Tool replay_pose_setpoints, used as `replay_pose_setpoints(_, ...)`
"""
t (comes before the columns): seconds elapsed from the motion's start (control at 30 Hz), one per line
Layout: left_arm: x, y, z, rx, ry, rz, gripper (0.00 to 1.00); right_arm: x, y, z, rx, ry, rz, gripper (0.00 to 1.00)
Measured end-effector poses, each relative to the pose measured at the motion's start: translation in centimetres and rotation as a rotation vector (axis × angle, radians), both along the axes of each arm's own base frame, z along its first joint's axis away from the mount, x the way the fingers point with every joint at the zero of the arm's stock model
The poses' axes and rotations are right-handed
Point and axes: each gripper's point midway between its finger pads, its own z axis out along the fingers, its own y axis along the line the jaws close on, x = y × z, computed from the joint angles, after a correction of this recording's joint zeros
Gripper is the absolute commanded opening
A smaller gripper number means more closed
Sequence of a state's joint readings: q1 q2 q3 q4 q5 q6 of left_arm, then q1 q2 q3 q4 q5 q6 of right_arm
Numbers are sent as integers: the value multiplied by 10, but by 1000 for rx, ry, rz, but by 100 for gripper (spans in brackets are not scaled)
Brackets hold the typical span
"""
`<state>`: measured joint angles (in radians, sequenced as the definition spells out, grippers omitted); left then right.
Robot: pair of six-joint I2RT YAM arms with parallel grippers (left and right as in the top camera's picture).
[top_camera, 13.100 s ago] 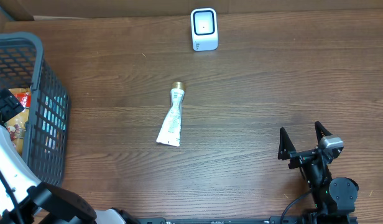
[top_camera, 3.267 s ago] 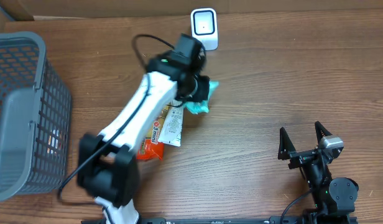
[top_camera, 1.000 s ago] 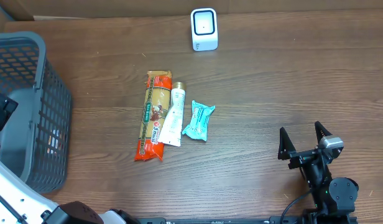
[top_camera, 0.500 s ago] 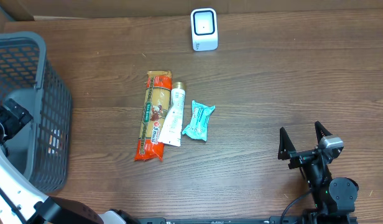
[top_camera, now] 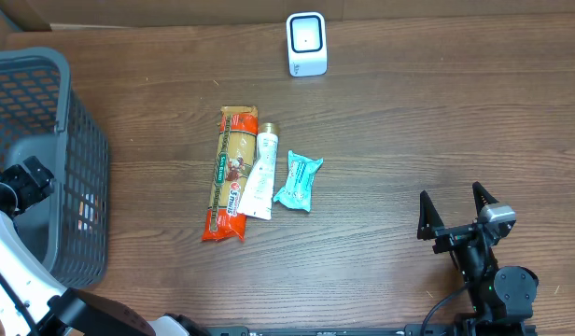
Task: Scan the item barcode
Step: 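Move the left gripper back into the basket toward the last item, then grasp the small orange Kleenex tissue pack in the basket with left gripper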
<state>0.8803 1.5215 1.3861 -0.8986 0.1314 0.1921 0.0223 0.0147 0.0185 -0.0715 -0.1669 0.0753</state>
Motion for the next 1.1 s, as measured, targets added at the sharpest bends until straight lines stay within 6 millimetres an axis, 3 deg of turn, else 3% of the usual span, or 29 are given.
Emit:
replay_pose_setpoints(0.23,2,-2,-11,9,47,-111,96,0,0,0,0,0,0,100)
replay_pose_setpoints(0.5,4,-5,-69,-127,151,-160,93,0,0,0,0,0,0,100)
replay_pose_setpoints(0.77,-2,-13,-109,-239,233,-172,87,0,0,0,0,0,0,100)
replay_pose_setpoints(1.1,-4,-15,-122,-272,255,-179,85,0,0,0,0,0,0,100)
